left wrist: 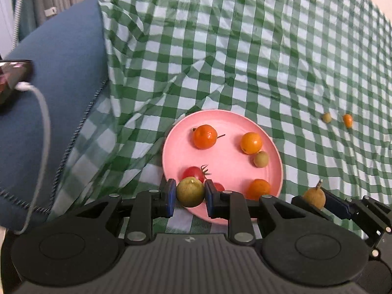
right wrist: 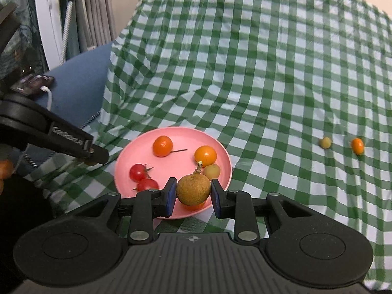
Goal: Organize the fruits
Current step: 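Carry the yellow fruit and longan over the pink plate with both tools, then open both tools to release the fruits onto the plate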
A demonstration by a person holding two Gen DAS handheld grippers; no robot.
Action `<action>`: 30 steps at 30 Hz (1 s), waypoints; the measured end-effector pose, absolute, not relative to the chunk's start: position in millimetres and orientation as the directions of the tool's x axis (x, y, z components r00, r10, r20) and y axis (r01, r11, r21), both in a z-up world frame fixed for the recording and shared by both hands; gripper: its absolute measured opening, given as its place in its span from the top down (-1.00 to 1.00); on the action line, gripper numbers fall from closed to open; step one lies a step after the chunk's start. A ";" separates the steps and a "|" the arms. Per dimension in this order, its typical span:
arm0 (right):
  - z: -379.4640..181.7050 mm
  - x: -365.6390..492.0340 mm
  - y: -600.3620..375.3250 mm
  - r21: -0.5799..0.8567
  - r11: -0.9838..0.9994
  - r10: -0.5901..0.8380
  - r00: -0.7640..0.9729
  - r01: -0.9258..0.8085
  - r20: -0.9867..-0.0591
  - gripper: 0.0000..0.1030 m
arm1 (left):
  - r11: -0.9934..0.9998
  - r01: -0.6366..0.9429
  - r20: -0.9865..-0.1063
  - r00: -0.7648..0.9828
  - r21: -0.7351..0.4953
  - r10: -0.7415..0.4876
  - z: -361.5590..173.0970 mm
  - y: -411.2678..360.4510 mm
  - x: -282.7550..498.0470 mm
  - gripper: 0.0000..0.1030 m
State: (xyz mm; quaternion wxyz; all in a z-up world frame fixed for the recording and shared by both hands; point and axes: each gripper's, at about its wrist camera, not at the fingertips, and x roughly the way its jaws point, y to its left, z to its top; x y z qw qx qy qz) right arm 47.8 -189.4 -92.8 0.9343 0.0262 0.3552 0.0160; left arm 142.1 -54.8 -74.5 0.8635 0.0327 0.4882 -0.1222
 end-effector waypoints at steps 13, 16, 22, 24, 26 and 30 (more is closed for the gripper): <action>-135.6 110.1 -184.5 0.039 0.998 0.059 0.698 -0.044 -0.713 0.32 | 0.958 0.286 -0.870 0.471 -0.008 -0.148 -121.8 -78.3 203.2 0.04; -128.5 111.3 -185.1 0.024 0.999 0.044 0.714 -0.037 -0.699 -0.28 | 0.960 0.281 -0.798 0.579 0.003 -0.167 -103.9 -74.2 198.0 -0.99; -103.0 75.6 -185.0 0.024 1.000 0.014 0.712 0.003 -0.702 -0.74 | 0.953 0.301 -0.764 0.624 0.040 -0.165 -77.1 -60.8 163.9 -0.99; -94.7 57.6 -185.2 0.042 0.999 0.015 0.701 0.022 -0.713 -0.78 | 0.957 0.285 -0.778 0.611 0.046 -0.144 -73.2 -50.4 145.5 -0.99; -85.2 37.7 -183.6 0.055 0.998 0.014 0.700 0.037 -0.714 -0.83 | 0.963 0.262 -0.788 0.605 0.059 -0.116 -68.7 -38.9 123.9 -0.99; -60.8 0.4 -178.0 0.065 0.997 0.008 0.731 0.050 -0.682 -0.89 | 0.976 0.207 -0.798 0.599 0.072 -0.068 -59.4 -18.7 83.9 -0.99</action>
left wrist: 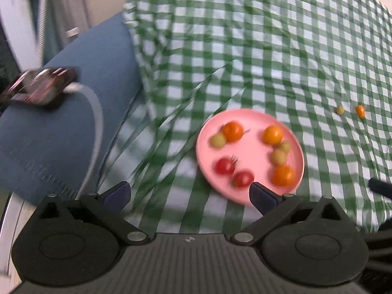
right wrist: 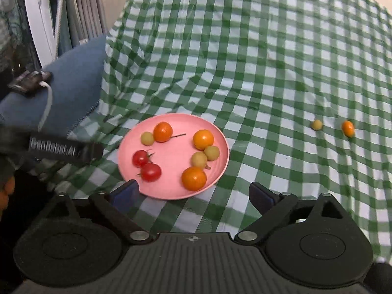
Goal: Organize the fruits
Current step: 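Open both tools to release the fruits onto the plate, then withdraw both open tools from the plate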
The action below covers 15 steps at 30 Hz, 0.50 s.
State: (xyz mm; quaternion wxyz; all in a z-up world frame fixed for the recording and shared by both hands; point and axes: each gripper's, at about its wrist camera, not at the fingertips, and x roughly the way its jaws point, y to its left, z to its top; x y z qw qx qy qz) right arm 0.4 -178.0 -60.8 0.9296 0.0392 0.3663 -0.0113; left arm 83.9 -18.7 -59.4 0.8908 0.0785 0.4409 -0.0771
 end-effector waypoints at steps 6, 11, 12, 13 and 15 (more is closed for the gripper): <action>-30.9 -39.3 -164.4 0.040 0.999 -0.001 0.801 0.031 -0.598 -0.93 | 0.977 0.191 -0.771 0.635 0.094 -0.050 -45.1 -6.3 43.0 -0.99; -14.8 -63.6 -157.4 0.041 0.999 0.009 0.832 0.017 -0.555 -0.95 | 0.979 0.178 -0.726 0.686 0.102 -0.049 -25.5 -4.5 14.5 -0.99; -11.9 -67.7 -156.5 0.041 0.999 0.009 0.838 0.016 -0.545 -0.96 | 0.978 0.180 -0.718 0.694 0.104 -0.051 -21.8 -4.8 9.7 -0.99; -10.0 -71.0 -156.1 0.041 0.999 0.010 0.843 0.014 -0.538 -0.96 | 0.978 0.180 -0.711 0.701 0.105 -0.052 -18.8 -4.3 4.4 -0.99; -6.0 -77.7 -154.5 0.038 0.999 0.015 0.852 0.006 -0.523 -0.98 | 0.978 0.180 -0.698 0.714 0.109 -0.053 -13.2 -3.5 -3.9 -0.99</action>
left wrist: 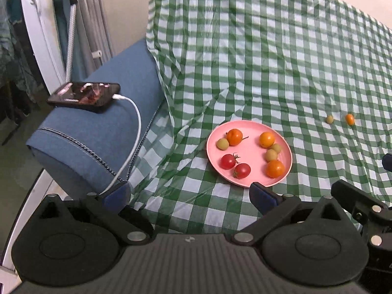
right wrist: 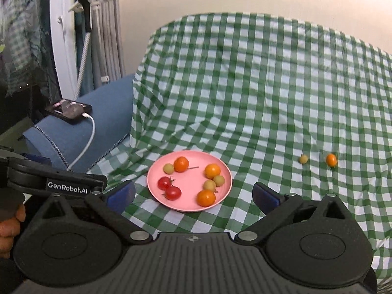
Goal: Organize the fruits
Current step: 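Withdraw both open tools from the plate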
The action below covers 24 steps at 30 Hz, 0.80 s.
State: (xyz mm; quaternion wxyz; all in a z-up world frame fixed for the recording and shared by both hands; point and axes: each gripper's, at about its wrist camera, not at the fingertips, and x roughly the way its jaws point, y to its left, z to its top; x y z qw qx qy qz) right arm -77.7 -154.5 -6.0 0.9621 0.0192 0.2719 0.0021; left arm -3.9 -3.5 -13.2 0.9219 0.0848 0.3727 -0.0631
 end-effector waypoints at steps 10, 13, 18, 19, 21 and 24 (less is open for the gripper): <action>6.8 -96.9 -145.8 0.021 1.000 0.010 0.876 0.000 -0.482 -0.98 | 0.976 0.184 -0.663 0.746 0.116 -0.062 1.9 -1.9 -27.4 -0.99; 6.7 -97.8 -143.8 0.023 1.000 0.015 0.873 -0.004 -0.487 -0.98 | 0.975 0.189 -0.662 0.747 0.118 -0.065 2.4 -2.7 -29.2 -0.99; 6.6 -98.0 -141.0 0.024 1.000 0.019 0.869 -0.009 -0.495 -0.98 | 0.974 0.193 -0.666 0.743 0.118 -0.066 1.6 -1.6 -30.9 -0.99; 6.3 -97.7 -140.4 0.025 1.000 0.018 0.869 -0.007 -0.495 -0.98 | 0.974 0.193 -0.665 0.744 0.118 -0.066 1.6 -1.8 -30.9 -0.99; 6.4 -97.7 -139.8 0.025 1.000 0.017 0.868 -0.006 -0.496 -0.98 | 0.974 0.192 -0.666 0.743 0.118 -0.066 0.7 -1.8 -31.1 -0.99; 6.1 -97.3 -140.1 0.025 1.000 0.019 0.869 -0.007 -0.495 -0.98 | 0.974 0.194 -0.670 0.739 0.116 -0.067 -0.9 -1.5 -31.2 -0.99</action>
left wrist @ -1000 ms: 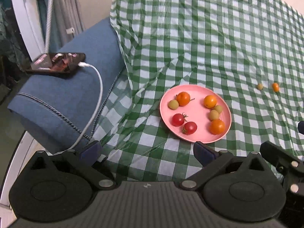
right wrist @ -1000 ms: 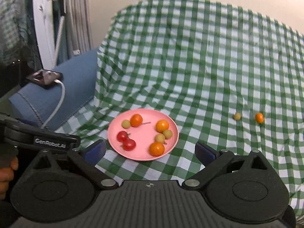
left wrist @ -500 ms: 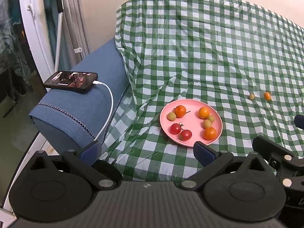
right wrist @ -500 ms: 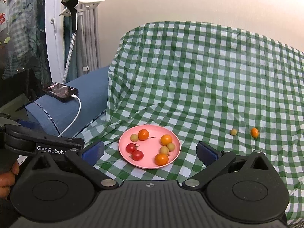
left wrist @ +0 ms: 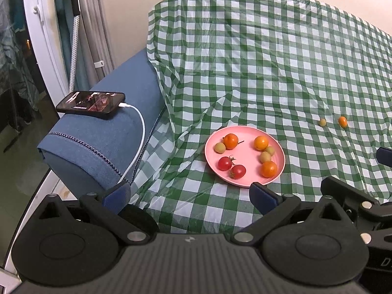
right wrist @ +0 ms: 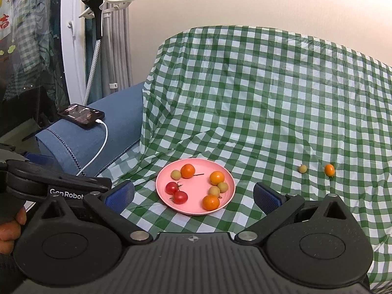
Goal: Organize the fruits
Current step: 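Withdraw both open tools from the plate, then reach the left tool to the yellow fruit while the right tool reaches the mandarin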
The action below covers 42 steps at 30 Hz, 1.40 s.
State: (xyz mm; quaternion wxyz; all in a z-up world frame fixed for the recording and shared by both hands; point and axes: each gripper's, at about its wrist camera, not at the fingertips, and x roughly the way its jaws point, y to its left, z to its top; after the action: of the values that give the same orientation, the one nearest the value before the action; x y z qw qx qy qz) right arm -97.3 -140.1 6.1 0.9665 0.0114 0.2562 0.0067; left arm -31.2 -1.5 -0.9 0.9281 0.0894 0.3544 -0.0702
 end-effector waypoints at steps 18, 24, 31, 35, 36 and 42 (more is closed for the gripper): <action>-4.1 -100.1 -139.7 0.038 0.999 0.027 0.861 -0.009 -0.509 -0.99 | 0.975 0.195 -0.699 0.712 0.109 -0.064 -7.4 -2.1 -25.8 -0.99; -9.7 -96.6 -143.0 0.052 0.999 0.037 0.851 -0.011 -0.523 -0.99 | 0.974 0.196 -0.714 0.698 0.111 -0.059 -11.6 -3.5 -23.6 -1.00; -14.8 -94.0 -148.7 0.077 0.997 0.050 0.836 -0.010 -0.546 -0.99 | 0.973 0.199 -0.737 0.674 0.116 -0.050 -18.6 -6.1 -19.3 -0.99; -18.7 -91.2 -152.5 0.094 0.996 0.057 0.824 -0.005 -0.564 -0.99 | 0.972 0.201 -0.752 0.658 0.123 -0.041 -23.6 -8.4 -15.4 -1.00; -19.2 -89.1 -154.0 0.097 0.995 0.055 0.823 0.000 -0.566 -0.99 | 0.971 0.202 -0.757 0.653 0.126 -0.038 -25.0 -9.1 -13.9 -1.00; -24.4 -85.0 -179.8 0.134 0.986 -0.007 0.833 0.098 -0.554 -0.99 | 0.962 0.221 -0.781 0.624 0.162 -0.011 -31.2 -20.5 0.0 -1.00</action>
State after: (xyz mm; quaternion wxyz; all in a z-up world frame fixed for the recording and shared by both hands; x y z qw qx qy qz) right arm -85.0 -179.8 -24.4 0.9540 0.0784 0.2880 -0.0276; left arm 0.0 -20.5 -31.2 0.8928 0.1222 0.4288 -0.0649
